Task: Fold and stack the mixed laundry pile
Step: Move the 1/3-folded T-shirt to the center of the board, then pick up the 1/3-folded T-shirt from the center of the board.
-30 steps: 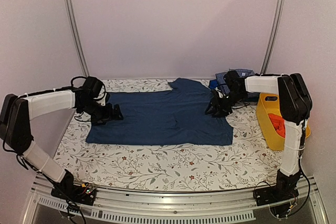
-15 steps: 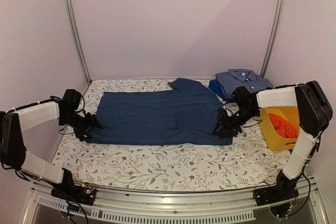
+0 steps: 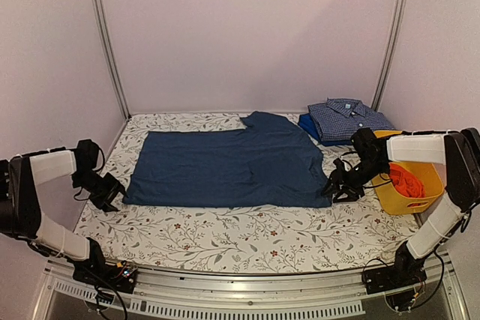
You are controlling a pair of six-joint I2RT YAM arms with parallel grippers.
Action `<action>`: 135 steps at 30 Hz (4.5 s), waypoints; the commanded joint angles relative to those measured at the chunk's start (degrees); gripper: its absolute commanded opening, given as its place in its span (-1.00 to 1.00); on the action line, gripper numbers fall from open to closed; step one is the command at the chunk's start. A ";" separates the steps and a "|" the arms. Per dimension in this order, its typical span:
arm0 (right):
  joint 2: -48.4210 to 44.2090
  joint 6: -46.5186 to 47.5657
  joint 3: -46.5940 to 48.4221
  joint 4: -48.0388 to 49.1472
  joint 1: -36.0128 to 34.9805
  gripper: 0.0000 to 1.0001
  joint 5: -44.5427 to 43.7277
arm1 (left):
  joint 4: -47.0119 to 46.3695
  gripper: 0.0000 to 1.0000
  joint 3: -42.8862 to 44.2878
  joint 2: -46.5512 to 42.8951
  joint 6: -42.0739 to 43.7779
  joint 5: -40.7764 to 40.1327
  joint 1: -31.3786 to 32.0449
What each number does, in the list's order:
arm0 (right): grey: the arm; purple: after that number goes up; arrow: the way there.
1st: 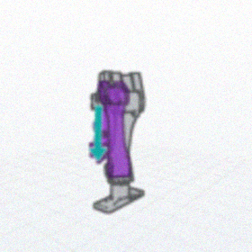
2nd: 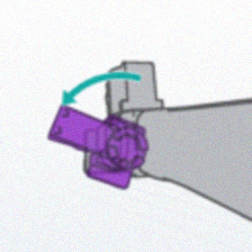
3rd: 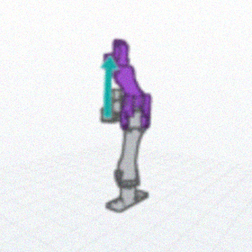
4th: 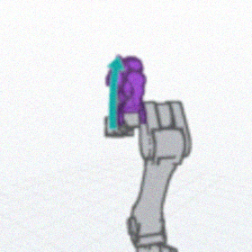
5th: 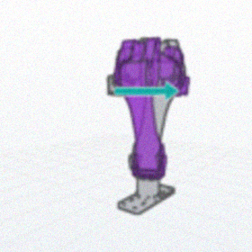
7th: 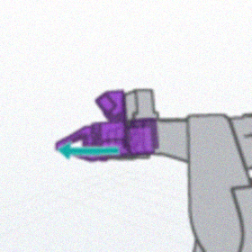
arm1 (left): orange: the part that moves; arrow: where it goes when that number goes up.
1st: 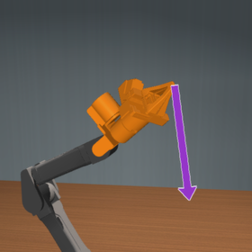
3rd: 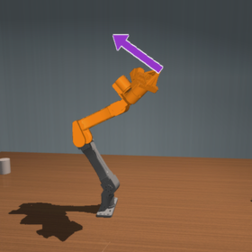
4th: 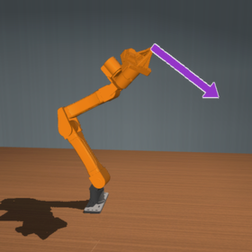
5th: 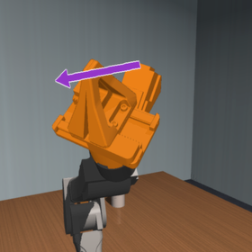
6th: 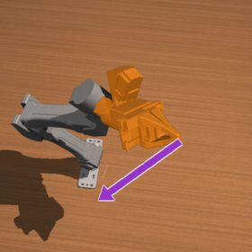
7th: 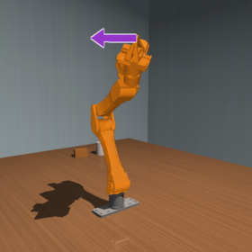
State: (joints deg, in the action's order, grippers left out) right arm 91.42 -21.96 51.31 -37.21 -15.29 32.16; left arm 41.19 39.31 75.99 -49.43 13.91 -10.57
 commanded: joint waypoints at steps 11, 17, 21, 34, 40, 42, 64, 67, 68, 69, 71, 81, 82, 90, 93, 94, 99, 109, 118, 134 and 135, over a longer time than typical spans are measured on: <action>4.61 -0.16 -2.35 2.37 0.42 0.06 -4.43 | -4.93 -0.27 1.64 9.98 -1.49 -0.34 -0.68; 4.82 1.20 -2.25 1.18 0.42 0.06 -5.87 | -5.69 -0.36 3.08 11.89 -1.51 -0.62 -0.69; 4.64 0.97 -3.31 2.71 0.37 0.03 -3.79 | -5.18 -0.38 3.23 13.34 -2.11 -1.69 -0.77; 8.40 0.62 -3.08 5.36 0.38 -0.72 -2.11 | -4.88 -1.00 2.35 14.96 -3.39 1.60 -0.94; 3.69 0.73 -4.21 1.97 0.37 -1.00 -2.30 | 0.74 -1.00 2.51 10.69 -3.39 0.99 -1.16; 1.60 0.52 -5.27 0.66 0.41 -1.00 -1.92 | 3.32 -1.00 2.15 8.60 -3.43 0.73 -1.50; -15.09 -5.30 -13.85 -8.57 -5.19 -0.19 0.67 | 19.64 -0.11 -4.25 -11.58 -8.89 3.28 -4.19; -16.24 -4.71 -9.22 -11.86 -5.13 0.09 -1.20 | 19.52 0.66 -0.31 -13.11 -8.51 2.59 -4.72; -16.62 -4.44 -7.39 -12.52 -5.05 0.17 -1.92 | 18.18 0.94 1.35 -13.40 -7.35 2.88 -4.81; -16.69 -4.00 -5.64 -12.84 -4.94 0.24 -2.54 | 16.61 0.99 3.07 -13.42 -5.84 3.12 -4.93; -16.35 -2.32 -1.65 -12.82 -3.74 0.36 -3.41 | 13.91 0.99 7.39 -12.32 -2.25 3.58 -5.00; -8.29 6.50 23.50 -8.25 4.17 0.98 -6.01 | -4.60 0.99 26.03 -2.51 8.50 15.55 -3.02; -6.84 6.75 25.55 -6.91 4.47 0.98 -5.28 | -4.13 0.99 28.76 -0.97 10.51 14.82 -2.50; 1.60 -1.27 39.11 12.04 5.39 0.98 -2.48 | -9.46 0.99 46.79 7.74 26.73 0.94 6.04; 7.50 -3.99 41.38 21.09 6.35 0.98 9.25 | -19.36 0.99 45.67 10.57 24.87 9.90 3.62; 10.33 -4.24 43.86 21.29 6.39 0.98 13.20 | -21.81 0.99 45.68 11.97 23.91 12.28 2.86; 22.48 -2.28 51.57 20.69 6.29 0.98 18.50 | -25.76 0.99 46.98 20.85 24.86 22.31 0.38; 39.49 10.62 68.66 -1.66 2.25 0.67 -0.17 | -13.07 0.99 54.54 35.59 31.68 14.02 3.40; 47.40 16.31 72.39 -8.55 -2.84 0.36 -17.19 | -8.23 0.99 55.84 40.34 34.28 8.65 5.99; 56.04 19.05 77.30 -8.37 -4.68 0.01 -28.43 | -5.44 0.89 59.44 45.04 35.99 7.74 6.70; 56.34 19.32 77.40 -8.06 -4.69 0.00 -28.73 | -5.44 0.88 59.62 45.24 35.97 7.83 6.70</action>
State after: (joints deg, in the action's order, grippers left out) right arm 145.75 -4.16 127.35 -45.63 -19.86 7.05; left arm 34.79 96.77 119.74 -14.57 21.76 -4.12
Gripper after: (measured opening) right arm 0.512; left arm 0.948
